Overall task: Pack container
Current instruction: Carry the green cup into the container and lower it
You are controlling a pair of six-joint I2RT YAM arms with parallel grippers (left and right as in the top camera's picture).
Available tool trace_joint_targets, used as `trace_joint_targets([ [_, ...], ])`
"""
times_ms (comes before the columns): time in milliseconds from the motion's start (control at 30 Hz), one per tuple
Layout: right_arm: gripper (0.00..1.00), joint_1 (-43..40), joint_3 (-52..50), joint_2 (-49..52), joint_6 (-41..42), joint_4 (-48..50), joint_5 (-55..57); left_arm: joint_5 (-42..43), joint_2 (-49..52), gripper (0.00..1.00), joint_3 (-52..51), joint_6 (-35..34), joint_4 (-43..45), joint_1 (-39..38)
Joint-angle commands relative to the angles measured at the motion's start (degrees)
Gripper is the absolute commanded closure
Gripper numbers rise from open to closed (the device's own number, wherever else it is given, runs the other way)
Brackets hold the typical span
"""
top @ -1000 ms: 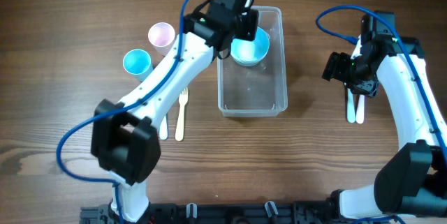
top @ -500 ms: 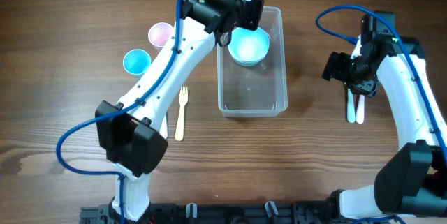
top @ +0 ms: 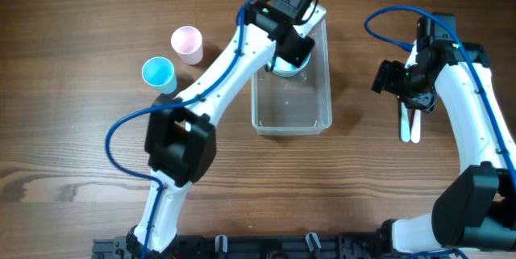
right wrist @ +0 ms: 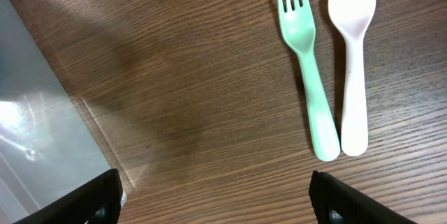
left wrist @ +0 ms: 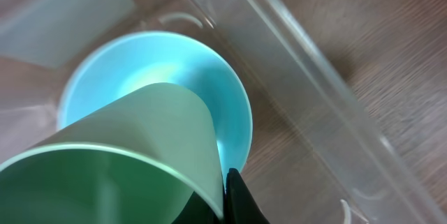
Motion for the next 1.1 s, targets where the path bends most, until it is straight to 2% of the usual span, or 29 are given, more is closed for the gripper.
trace_joint_targets([
  [0, 0.13, -0.11, -0.11, 0.66, 0.02, -0.09, -0.96, 0.44, 1.81, 0.96, 0.26, 1.97, 1.46, -0.17],
  [100, 0.13, -0.11, -0.11, 0.66, 0.0, -0.07, -0.96, -0.07, 1.79, 0.96, 0.26, 1.97, 1.6, -0.17],
  [233, 0.13, -0.11, -0.11, 0.66, 0.0, -0.09, -0.96, -6.38, -0.37, 0.96, 0.68, 1.7, 0.96, -0.94],
  [333, 0.13, -0.11, -0.11, 0.66, 0.0, -0.07, -0.94, -6.47, -4.28, 0.96, 4.42, 1.09, -4.52, -2.08],
  [500, 0.13, -0.11, -0.11, 0.66, -0.04, 0.04, -0.92, 1.11, -5.18, 0.96, 4.66, -0.81, -13.07, -4.96],
  [600, 0.13, -0.11, -0.11, 0.66, -0.13, -0.04, -0.92, 2.01, -3.43, 0.96, 4.61, -3.5, -13.64, -6.14],
  [900, 0.12, -0.11, -0.11, 0.66, -0.11, 0.0, -0.92, 3.02, 2.67, 0.94, 2.01, -3.65, -9.94, -6.4],
  [1067, 0.12, -0.11, -0.11, 0.66, -0.11, -0.02, -0.92, 3.02, 4.76, 0.82, 2.01, -3.65, -9.22, -6.4],
])
